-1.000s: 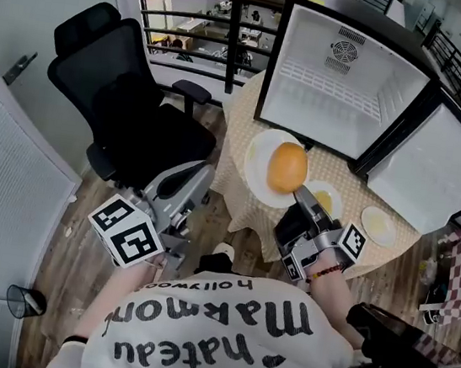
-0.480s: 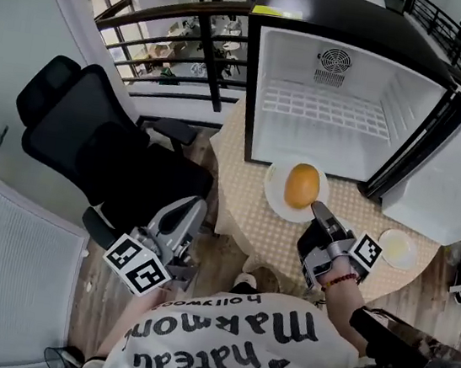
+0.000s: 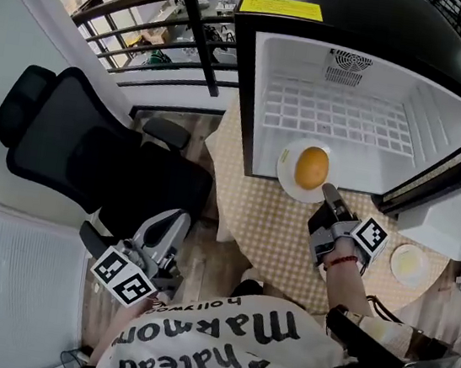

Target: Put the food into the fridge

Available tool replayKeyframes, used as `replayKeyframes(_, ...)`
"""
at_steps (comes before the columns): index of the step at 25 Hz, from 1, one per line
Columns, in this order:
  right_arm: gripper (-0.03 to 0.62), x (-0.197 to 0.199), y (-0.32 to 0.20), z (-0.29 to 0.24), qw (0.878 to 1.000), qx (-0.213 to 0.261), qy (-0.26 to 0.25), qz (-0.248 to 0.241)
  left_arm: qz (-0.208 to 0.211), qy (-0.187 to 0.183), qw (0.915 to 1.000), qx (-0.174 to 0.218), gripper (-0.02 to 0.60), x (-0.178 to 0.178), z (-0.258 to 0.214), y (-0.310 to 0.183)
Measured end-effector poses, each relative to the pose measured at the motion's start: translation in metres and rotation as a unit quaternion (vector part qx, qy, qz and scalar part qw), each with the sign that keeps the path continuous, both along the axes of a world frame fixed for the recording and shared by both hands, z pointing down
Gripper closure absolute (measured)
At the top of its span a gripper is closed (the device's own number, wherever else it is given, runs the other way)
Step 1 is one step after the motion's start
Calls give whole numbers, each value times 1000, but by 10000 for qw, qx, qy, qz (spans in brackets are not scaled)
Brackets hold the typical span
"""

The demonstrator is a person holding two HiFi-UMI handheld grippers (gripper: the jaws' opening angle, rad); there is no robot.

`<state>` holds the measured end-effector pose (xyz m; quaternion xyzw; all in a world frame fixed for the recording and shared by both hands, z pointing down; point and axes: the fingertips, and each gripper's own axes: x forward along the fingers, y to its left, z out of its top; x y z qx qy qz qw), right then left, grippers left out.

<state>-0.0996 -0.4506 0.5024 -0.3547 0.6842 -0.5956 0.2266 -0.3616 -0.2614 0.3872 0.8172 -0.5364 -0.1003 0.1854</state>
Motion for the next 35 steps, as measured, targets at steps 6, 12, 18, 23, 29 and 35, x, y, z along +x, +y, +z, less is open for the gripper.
replayKeyframes(6,569,-26,-18,10,9997,-167,-11,158,133,168,9998,-54,578,-8,8,-24)
replayKeyframes(12,569,-40,-37,16,9977,-333,549,230,310,123,9993,-145,578,-7,13,-49)
replayKeyframes(18,570,-39,-59,20,9909,-461,1209,380,704,241,9972,-67,578,-12,7,-71)
replayKeyframes(23,570,-43,-72,19,9786,-438,1970,399,1114,236,9935,-4,577,-17,-5,-95)
replayKeyframes(29,568,-52,-83,16,9548,-300,2951,191,1363,175,9902,239,577,-33,-29,-111)
replayKeyframes(35,536,-66,-93,20,9261,-61,3773,-61,1299,211,9907,351,577,-57,-28,-119)
